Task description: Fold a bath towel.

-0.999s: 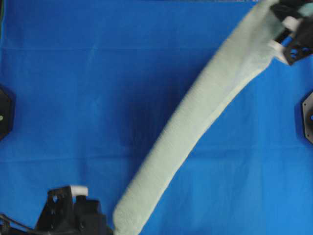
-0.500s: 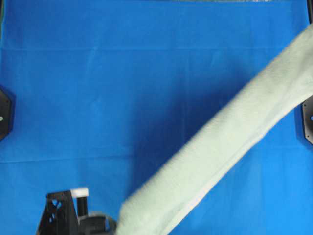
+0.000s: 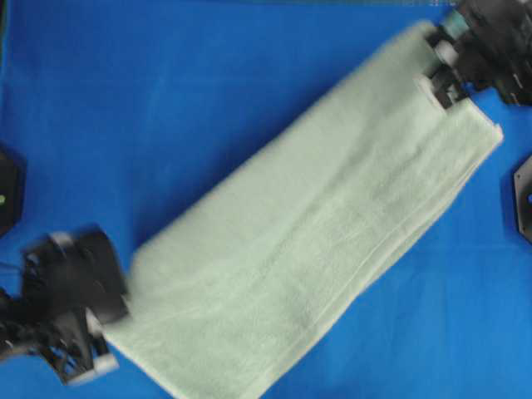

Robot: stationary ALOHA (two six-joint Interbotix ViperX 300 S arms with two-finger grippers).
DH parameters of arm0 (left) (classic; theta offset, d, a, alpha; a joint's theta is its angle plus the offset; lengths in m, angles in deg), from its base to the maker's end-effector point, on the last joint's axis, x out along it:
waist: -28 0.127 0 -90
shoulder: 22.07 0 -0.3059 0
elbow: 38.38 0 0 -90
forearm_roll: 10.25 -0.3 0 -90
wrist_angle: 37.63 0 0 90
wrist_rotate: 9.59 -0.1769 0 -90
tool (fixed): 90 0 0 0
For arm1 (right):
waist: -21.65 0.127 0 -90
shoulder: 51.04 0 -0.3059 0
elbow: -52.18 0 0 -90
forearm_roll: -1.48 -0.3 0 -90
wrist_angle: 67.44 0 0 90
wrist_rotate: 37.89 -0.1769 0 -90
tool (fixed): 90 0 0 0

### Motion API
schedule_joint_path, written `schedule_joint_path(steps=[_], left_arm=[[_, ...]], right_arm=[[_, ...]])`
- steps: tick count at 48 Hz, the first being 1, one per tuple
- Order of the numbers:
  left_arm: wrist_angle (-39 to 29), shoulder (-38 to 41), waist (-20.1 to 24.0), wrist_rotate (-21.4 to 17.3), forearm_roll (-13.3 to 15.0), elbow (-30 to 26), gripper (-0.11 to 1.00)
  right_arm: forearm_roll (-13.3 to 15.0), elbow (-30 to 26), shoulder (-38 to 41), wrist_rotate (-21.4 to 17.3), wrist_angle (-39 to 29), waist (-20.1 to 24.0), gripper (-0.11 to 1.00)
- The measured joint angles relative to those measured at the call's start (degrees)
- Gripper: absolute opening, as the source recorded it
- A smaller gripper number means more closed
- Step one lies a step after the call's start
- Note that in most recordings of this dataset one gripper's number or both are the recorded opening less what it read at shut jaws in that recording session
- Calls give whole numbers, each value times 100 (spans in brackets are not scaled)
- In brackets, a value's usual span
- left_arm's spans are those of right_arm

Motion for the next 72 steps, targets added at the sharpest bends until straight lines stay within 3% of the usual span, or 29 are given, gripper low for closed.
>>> schedule_joint_path(steps=[7, 18, 20, 26, 30, 34, 37, 40, 43, 47, 55, 59, 63, 72], left_arm=[[229, -519, 149, 413, 0, 1011, 12], [984, -703, 510, 501, 0, 1775, 12], [1099, -703, 554, 501, 0, 1854, 12], [1222, -765, 580, 492, 0, 1925, 13], [1222, -844, 589, 448, -9, 1951, 32], [1187, -949, 589, 404, -9, 1969, 59], [1072, -1063, 589, 237, 0, 1969, 76], [932, -1204, 589, 35, 0, 1969, 86], [800, -1345, 589, -185, -9, 1969, 84], [589, -1573, 589, -580, -9, 1960, 82], [343, -1925, 633, -1195, -9, 1951, 83], [343, -1986, 694, -1406, 0, 1951, 83], [334, -1986, 747, -1591, 0, 1951, 83], [325, -1978, 765, -1679, 0, 1951, 83]], right_arm=[[35, -413, 1011, 290, 554, -519, 14], [53, -1081, 2127, 686, 624, -615, 14], [44, -1178, 2241, 712, 624, -633, 21], [53, -1362, 2347, 729, 615, -694, 57], [44, -1397, 2347, 791, 598, -721, 69], [-123, -1371, 2285, 826, 466, -712, 64], [-360, -1274, 2145, 905, 422, -721, 63], [-694, -1090, 1925, 1090, 325, -721, 64], [-1072, -888, 1670, 1327, 281, -729, 64], [-1775, -589, 1310, 1828, 132, -721, 64], [-3428, 44, 519, 3146, -378, -729, 63], [-3955, 237, 246, 3533, -527, -729, 63], [-4201, 352, 70, 3683, -563, -729, 63], [-4245, 369, 97, 3700, -413, -853, 63]])
